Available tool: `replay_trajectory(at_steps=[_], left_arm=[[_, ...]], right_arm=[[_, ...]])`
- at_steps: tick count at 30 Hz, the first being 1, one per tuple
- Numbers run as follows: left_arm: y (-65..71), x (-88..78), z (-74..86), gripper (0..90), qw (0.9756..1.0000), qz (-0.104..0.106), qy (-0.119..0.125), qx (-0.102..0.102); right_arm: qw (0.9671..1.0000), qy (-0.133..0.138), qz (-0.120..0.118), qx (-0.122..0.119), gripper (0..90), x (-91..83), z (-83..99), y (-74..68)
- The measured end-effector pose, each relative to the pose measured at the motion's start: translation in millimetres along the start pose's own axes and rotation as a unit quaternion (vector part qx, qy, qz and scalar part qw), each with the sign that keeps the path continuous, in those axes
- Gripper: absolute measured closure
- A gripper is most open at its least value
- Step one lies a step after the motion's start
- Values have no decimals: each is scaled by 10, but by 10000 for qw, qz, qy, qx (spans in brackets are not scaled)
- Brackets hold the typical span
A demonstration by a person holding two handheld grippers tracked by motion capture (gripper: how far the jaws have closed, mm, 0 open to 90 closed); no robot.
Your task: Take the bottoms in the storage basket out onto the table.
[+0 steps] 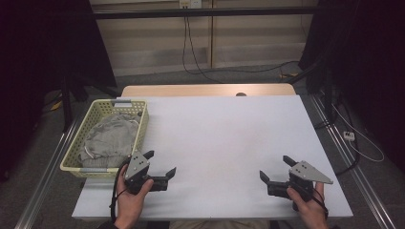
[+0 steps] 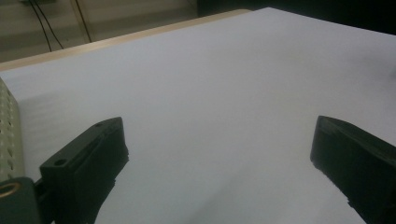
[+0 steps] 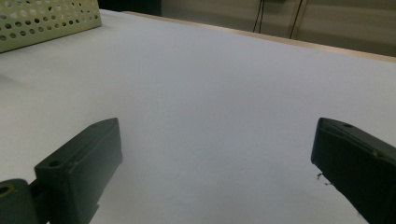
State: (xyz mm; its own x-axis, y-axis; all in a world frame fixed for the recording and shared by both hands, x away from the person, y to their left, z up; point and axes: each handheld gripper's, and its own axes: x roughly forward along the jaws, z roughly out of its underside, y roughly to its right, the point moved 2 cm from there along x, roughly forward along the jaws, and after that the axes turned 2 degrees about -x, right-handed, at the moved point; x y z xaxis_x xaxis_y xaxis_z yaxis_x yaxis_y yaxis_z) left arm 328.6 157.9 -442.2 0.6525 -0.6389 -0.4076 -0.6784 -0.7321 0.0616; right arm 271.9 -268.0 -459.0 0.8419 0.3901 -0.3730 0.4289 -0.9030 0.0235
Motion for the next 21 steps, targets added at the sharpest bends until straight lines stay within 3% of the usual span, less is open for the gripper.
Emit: replay_trajectory(at_steps=[6, 8, 21], left_arm=[[0, 12, -24, 39, 9999, 71, -63, -48], [-6, 3, -49, 41, 9999, 71, -123, 32], [-44, -119, -180, 48, 9996, 247, -100, 42]], right_arm=[[10000, -19, -29, 4, 19, -4, 12, 5], [10000, -7, -58, 43, 18, -8, 11, 9], [9999, -73, -91, 113, 18, 7, 7, 2]])
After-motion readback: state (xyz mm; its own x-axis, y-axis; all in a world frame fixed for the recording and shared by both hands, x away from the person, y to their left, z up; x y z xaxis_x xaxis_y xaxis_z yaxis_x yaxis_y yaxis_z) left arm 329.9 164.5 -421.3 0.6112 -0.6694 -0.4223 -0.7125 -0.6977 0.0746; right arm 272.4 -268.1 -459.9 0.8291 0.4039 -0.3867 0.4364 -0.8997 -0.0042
